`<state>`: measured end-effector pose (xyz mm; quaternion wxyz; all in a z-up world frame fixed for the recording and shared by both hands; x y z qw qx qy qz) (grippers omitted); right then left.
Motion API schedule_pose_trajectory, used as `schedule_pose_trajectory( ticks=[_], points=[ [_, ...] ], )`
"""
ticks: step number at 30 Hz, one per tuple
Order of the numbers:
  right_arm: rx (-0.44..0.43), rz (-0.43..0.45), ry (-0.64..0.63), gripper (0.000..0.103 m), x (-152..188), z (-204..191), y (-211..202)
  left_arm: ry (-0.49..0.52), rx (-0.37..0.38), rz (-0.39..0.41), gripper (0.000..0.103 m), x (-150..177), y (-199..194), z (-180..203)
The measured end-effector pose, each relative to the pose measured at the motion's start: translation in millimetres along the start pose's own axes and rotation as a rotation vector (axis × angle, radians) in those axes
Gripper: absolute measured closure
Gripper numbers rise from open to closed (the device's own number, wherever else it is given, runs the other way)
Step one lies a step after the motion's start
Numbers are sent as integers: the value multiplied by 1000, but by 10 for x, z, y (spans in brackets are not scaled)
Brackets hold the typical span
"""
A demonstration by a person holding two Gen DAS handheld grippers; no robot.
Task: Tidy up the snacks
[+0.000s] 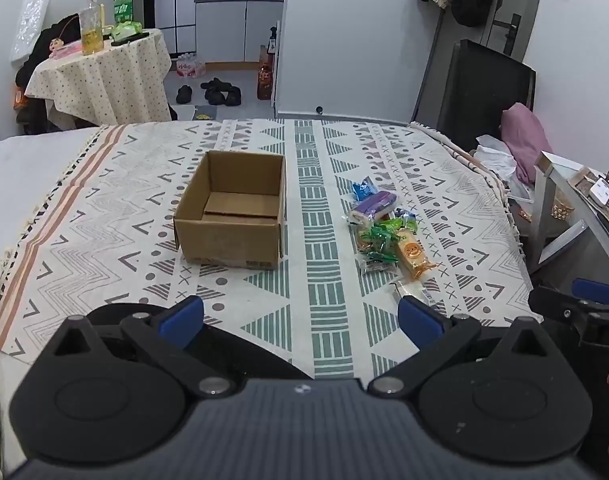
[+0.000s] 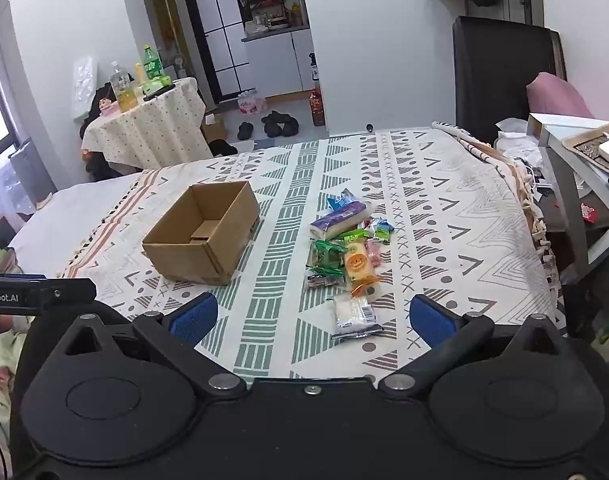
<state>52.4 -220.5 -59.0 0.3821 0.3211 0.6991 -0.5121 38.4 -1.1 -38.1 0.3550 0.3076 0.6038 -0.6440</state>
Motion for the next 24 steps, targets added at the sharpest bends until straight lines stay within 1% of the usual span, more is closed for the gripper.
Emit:
schedule_pose_trajectory(
  ticks=[6, 24],
  points=[
    [-9, 5, -8, 0, -33, -54, -18, 1, 3, 8, 0, -29, -24, -18],
    [-11, 1, -16, 0, -21, -124, -21, 0, 29, -3, 0, 28, 0, -19]
  ],
)
Point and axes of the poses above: each gripper's, at about its wrist camera, not at the fingertips, and y roughly the way its jaws point, z to its right, x to its underside, the point moved 6 cm from there along y, roughly the way its jaws point, and after that the axes turned 12 degrees about z, right-handed, at the moved point
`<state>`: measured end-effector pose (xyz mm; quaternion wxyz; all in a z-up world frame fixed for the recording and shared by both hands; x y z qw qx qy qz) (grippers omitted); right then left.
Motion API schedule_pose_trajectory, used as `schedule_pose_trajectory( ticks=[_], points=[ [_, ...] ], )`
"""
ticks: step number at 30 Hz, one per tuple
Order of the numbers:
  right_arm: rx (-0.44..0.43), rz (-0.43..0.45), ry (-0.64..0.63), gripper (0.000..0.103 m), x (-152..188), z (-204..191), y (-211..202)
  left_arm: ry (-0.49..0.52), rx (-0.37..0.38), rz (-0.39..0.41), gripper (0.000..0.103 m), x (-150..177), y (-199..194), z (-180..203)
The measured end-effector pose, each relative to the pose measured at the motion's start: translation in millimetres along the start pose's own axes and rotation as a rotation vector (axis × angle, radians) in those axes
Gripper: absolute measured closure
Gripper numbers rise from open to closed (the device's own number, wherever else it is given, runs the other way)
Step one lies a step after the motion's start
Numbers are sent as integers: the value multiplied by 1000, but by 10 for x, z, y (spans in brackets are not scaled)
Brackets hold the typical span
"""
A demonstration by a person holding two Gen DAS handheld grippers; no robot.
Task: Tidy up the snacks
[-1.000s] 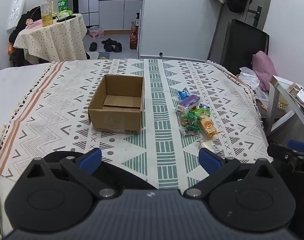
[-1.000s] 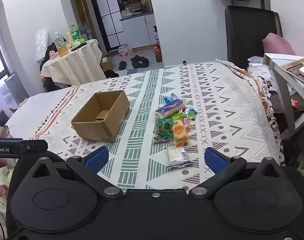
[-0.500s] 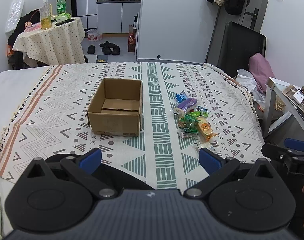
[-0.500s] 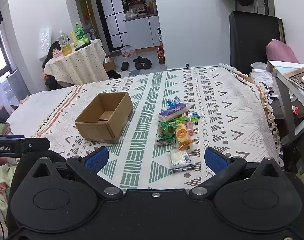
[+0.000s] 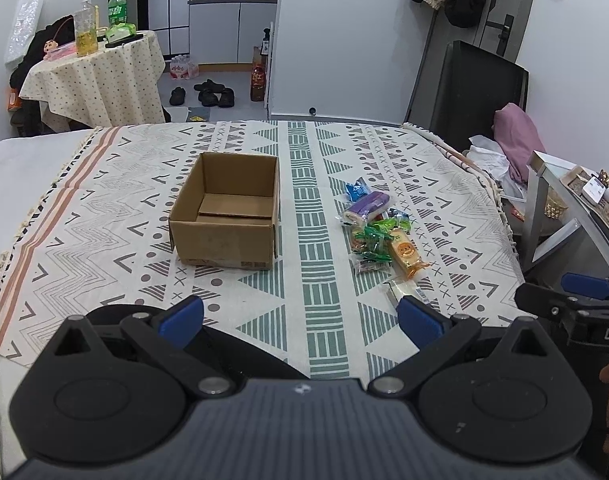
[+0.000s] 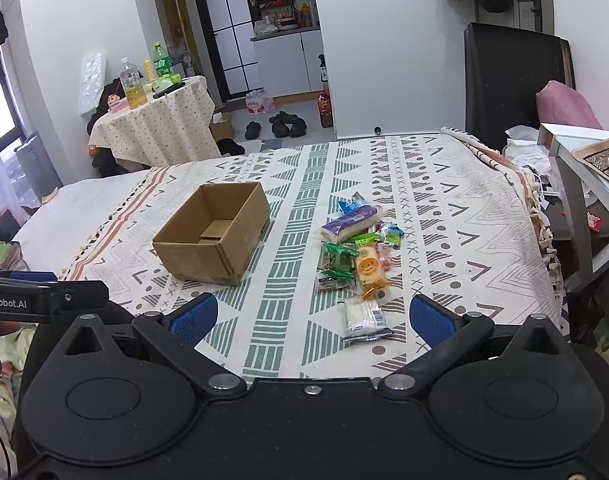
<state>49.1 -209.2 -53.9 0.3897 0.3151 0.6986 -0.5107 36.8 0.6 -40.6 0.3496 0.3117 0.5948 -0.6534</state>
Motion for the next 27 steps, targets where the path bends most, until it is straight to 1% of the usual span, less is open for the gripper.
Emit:
schedule_pose_trajectory(
  ticks=[17, 27],
  points=[
    [-3, -11, -7, 0, 10, -44, 18, 0, 4, 1, 0, -12, -10, 13],
    [4, -8, -7, 0, -19, 21, 23, 4, 7, -2, 0, 5, -5, 27]
  ],
)
Point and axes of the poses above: each gripper's, at about its wrist camera, not at the fingertips, and y roughly the way its jaws point, z to its right, x to its underside, the point moved 6 cm from there along y, roughly the way its jaws point, and after that the axes turned 12 degrees about z, right-handed, at the moved point
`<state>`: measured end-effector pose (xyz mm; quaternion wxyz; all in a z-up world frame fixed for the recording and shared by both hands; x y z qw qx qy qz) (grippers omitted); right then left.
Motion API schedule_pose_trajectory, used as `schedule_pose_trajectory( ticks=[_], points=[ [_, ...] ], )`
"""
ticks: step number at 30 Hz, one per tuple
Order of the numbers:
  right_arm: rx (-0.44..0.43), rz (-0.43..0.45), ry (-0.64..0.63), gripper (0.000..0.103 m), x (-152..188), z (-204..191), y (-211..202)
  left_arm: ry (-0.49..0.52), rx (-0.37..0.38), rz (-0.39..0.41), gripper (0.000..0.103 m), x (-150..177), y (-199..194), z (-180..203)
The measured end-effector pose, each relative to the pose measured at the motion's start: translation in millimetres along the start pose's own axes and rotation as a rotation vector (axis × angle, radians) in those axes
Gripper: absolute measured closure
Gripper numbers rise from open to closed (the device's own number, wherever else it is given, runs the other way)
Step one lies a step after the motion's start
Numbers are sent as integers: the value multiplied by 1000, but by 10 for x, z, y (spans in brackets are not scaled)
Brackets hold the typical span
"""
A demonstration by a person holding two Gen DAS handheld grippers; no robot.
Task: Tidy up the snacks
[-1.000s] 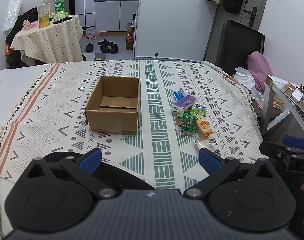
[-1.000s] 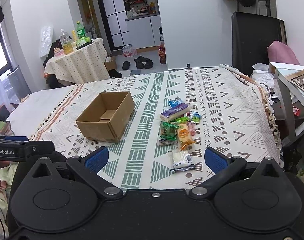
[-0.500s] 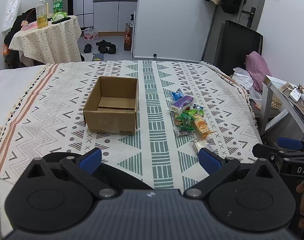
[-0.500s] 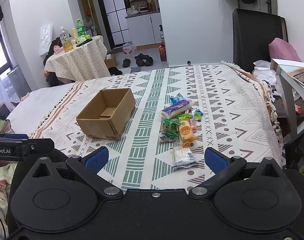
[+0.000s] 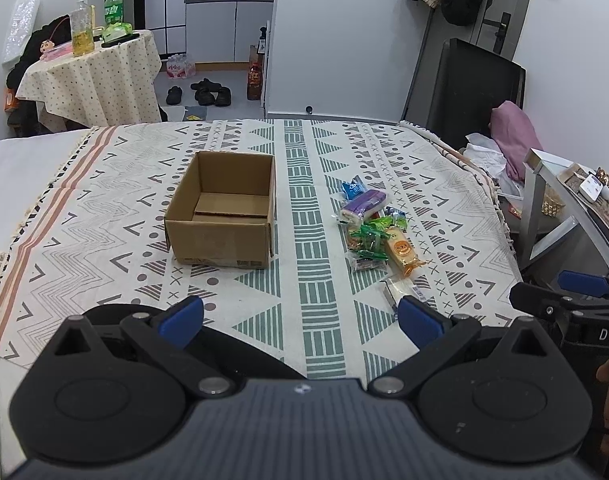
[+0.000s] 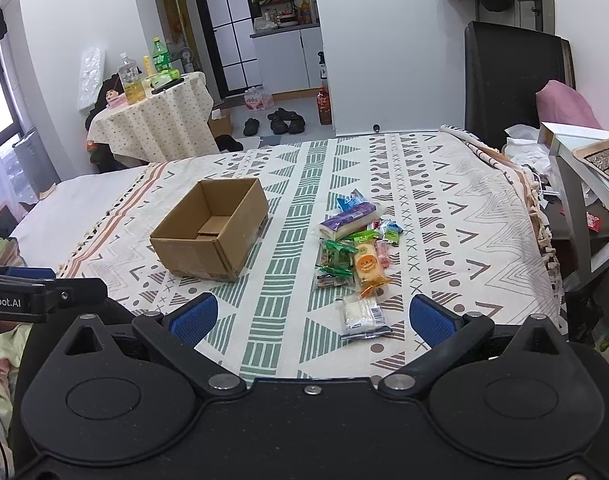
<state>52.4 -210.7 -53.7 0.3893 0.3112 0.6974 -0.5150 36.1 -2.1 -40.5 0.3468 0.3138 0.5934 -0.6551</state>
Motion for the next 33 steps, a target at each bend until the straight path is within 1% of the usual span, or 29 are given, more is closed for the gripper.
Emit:
schedule_pose_trajectory(
  ticks=[7, 20, 33],
  points=[
    [7, 5, 2, 0, -23, 16, 1, 6, 2, -4, 0, -14, 11, 47],
    [14, 2, -5, 0, -39, 20, 46, -7, -4, -8, 0, -38, 70, 15],
    [21, -26, 22, 0, 16, 141, 219, -21, -3, -37, 0, -25, 330, 54]
  ],
)
Point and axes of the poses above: each gripper's, at about its wrist camera, not at the fingertips, and y roughly the way its jaws point, z to its right, x to its underside, the point moved 6 cm from there along y, roughly the way its jaws point, and after that the axes turned 12 degrees about z, right-handed, at the moved point
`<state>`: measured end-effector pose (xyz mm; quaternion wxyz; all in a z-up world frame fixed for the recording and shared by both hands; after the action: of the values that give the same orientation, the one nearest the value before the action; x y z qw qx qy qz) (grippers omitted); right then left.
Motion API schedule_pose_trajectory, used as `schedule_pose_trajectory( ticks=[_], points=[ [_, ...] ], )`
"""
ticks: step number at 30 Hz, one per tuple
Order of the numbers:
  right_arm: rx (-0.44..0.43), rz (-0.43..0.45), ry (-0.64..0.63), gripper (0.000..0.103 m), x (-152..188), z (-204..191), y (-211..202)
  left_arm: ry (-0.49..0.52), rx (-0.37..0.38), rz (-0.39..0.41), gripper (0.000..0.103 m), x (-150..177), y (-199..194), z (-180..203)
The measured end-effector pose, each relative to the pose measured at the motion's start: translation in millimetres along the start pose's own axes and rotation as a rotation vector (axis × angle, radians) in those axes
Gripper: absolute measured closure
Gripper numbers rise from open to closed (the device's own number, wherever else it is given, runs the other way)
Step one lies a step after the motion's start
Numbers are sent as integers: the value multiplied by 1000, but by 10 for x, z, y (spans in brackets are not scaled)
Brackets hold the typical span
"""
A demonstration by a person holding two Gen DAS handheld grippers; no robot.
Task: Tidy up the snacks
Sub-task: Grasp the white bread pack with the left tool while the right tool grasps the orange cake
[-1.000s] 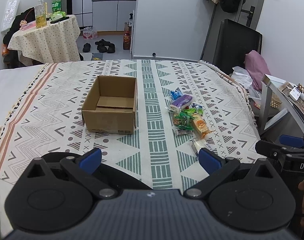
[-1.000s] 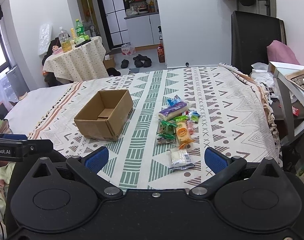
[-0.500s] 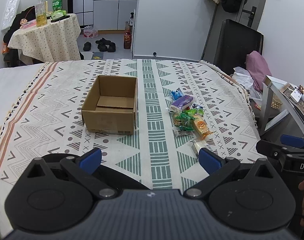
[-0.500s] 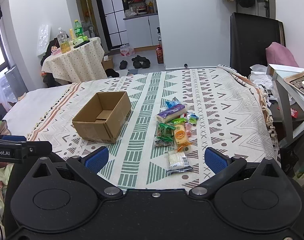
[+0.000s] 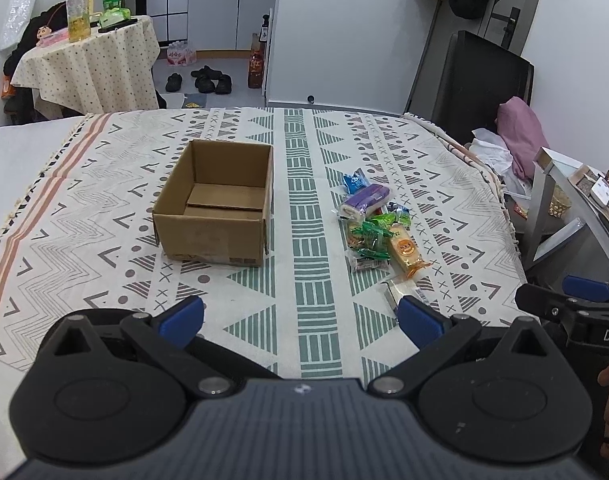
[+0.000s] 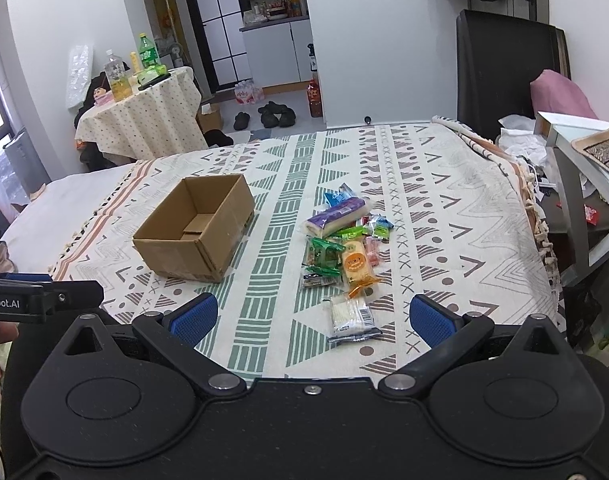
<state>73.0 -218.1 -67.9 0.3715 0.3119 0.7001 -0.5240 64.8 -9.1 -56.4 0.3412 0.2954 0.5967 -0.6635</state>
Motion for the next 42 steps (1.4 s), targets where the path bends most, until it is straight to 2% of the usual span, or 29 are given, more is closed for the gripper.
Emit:
schedule_pose_trajectory(
  ticks=[14, 22, 30, 36, 39, 42],
  points=[
    [-12, -23, 68, 0, 100, 283, 267, -20, 29, -29, 1, 54, 387, 163],
    [-21, -72, 128, 2, 212, 449, 461, -54, 37, -65, 3, 136, 691, 278],
    [-39, -150, 231, 22, 378, 586, 751, -87, 47, -107, 12, 234, 1036, 427],
    [-38, -168, 310, 29, 396, 704, 936, -124, 48, -156, 18, 310, 1312, 531],
    [-22, -179, 335, 36, 406, 777, 1042, -143, 49, -177, 22, 356, 1460, 596],
    [-17, -184, 384, 36, 425, 860, 1135, -170, 56, -198, 23, 408, 1628, 659]
  ],
)
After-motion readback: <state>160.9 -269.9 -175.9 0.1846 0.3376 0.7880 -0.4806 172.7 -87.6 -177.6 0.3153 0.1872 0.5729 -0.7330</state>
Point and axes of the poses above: each gripper's, at about its wrist camera, not at the fingertips, and y roughly the way its jaws point, z to its right, x to its underside, the point moved 6 cm from there along y, roughly the way its jaws point, and after that the axes turned 12 degrees about z, right-handed, at the moved point
